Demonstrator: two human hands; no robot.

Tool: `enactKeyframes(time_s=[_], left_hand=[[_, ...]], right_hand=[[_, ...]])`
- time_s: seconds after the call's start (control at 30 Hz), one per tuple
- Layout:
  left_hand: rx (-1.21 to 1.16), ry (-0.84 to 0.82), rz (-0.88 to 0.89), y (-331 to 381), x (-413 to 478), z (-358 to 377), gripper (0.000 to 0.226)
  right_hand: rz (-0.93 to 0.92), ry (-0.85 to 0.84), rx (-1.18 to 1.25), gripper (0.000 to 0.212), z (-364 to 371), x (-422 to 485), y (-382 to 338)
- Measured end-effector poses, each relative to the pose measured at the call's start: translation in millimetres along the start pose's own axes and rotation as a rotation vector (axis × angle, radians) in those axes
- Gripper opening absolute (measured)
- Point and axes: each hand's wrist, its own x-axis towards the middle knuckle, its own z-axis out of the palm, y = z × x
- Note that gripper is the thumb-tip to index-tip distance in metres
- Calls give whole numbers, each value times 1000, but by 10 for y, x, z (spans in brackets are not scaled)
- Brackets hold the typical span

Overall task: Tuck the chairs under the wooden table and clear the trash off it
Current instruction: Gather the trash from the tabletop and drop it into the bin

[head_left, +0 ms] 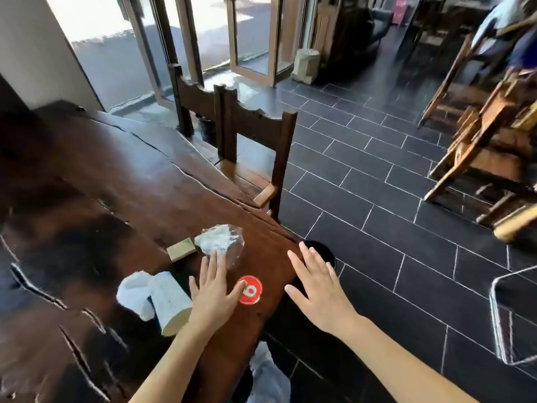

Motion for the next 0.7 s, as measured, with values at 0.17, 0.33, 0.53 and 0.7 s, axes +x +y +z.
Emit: enactKeyframes(time_s=[0.17, 0.33, 0.53, 0.7], left_hand=[[-148, 22, -148, 51, 829, 201, 77], [-428, 120, -375, -94, 1185, 238, 75], [-692, 120, -786, -278, 1302, 296, 73], [-944, 95, -953, -274, 1368, 462, 75]], right_hand=[[-38, -138, -28, 64, -164, 961, 76], [-54, -232, 85, 64, -47, 1800, -52], [-41, -456, 218, 62, 259, 2546, -334], [-93, -642, 290, 47, 470, 3026, -461]])
